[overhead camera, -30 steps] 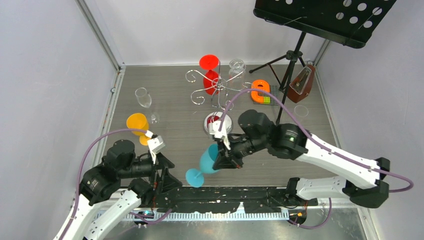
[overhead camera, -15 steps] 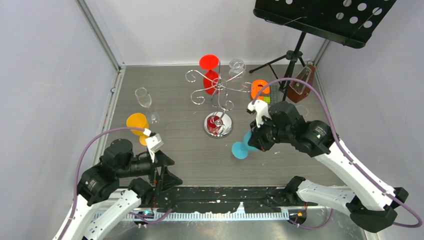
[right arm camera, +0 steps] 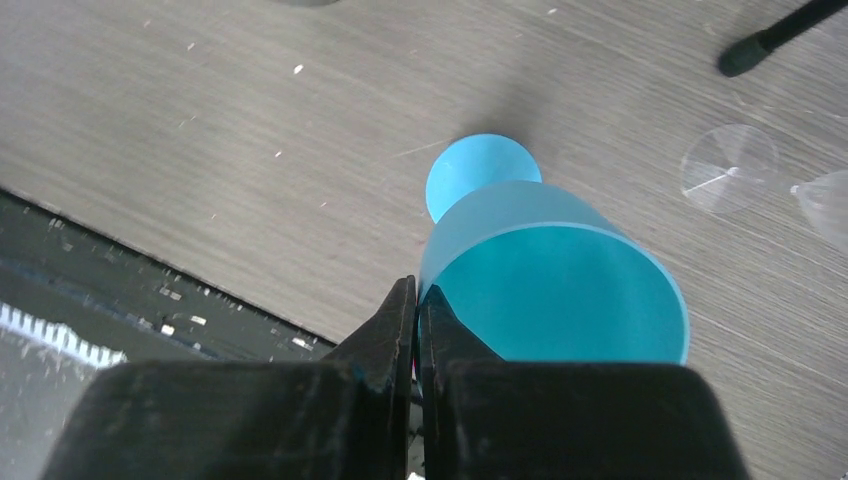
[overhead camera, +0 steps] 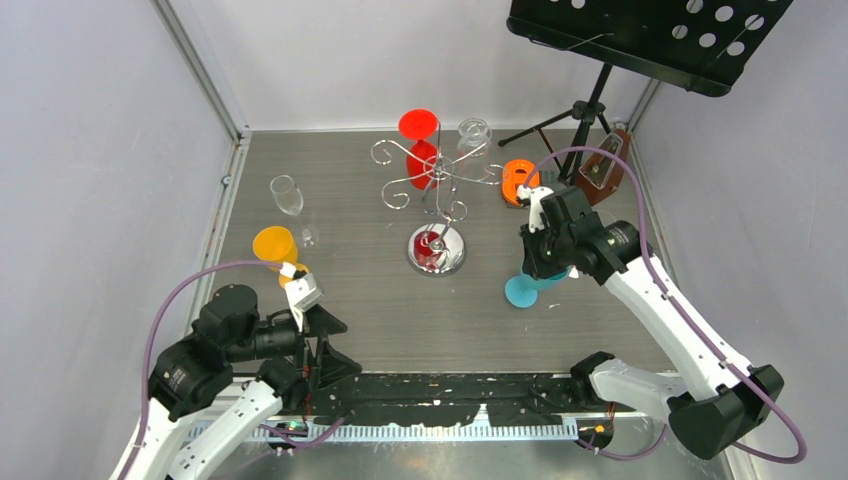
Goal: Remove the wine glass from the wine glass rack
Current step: Place the wine glass at the center of the board.
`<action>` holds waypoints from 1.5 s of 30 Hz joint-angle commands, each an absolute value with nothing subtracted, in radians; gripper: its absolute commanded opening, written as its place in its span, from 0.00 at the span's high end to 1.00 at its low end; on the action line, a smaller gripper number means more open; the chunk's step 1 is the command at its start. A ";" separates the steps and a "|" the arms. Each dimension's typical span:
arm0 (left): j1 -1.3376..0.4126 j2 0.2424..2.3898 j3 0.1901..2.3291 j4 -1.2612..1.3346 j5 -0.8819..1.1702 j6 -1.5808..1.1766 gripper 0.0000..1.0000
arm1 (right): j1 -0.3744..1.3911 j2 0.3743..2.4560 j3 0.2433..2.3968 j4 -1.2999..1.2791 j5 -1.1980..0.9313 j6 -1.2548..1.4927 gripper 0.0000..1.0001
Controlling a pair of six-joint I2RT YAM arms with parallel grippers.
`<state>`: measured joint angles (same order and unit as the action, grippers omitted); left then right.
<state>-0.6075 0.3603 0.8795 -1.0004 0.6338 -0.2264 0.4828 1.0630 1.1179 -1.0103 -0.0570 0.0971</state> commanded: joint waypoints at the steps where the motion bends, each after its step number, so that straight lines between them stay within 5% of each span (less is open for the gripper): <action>1: -0.605 0.352 0.903 -0.987 0.664 -0.210 0.00 | 0.403 1.093 1.111 -0.911 -0.018 0.071 0.94; 21: -0.605 0.368 0.910 -0.994 0.591 -0.253 0.01 | 0.286 1.281 1.149 -0.805 0.078 0.018 0.94; 23: -0.605 0.377 0.906 -0.995 0.575 -0.265 0.00 | 0.285 1.284 1.154 -0.806 0.078 0.016 0.88; 25: -0.606 0.386 0.905 -0.991 0.559 -0.277 0.00 | 0.284 1.280 1.158 -0.808 0.084 0.013 0.70; 29: -0.605 0.405 0.908 -0.974 0.530 -0.282 0.00 | 0.284 1.265 1.181 -0.814 0.107 0.012 0.57; 45: -0.605 0.571 1.076 -0.919 0.295 -0.267 0.00 | 0.284 1.107 1.323 -0.840 0.077 -0.023 0.43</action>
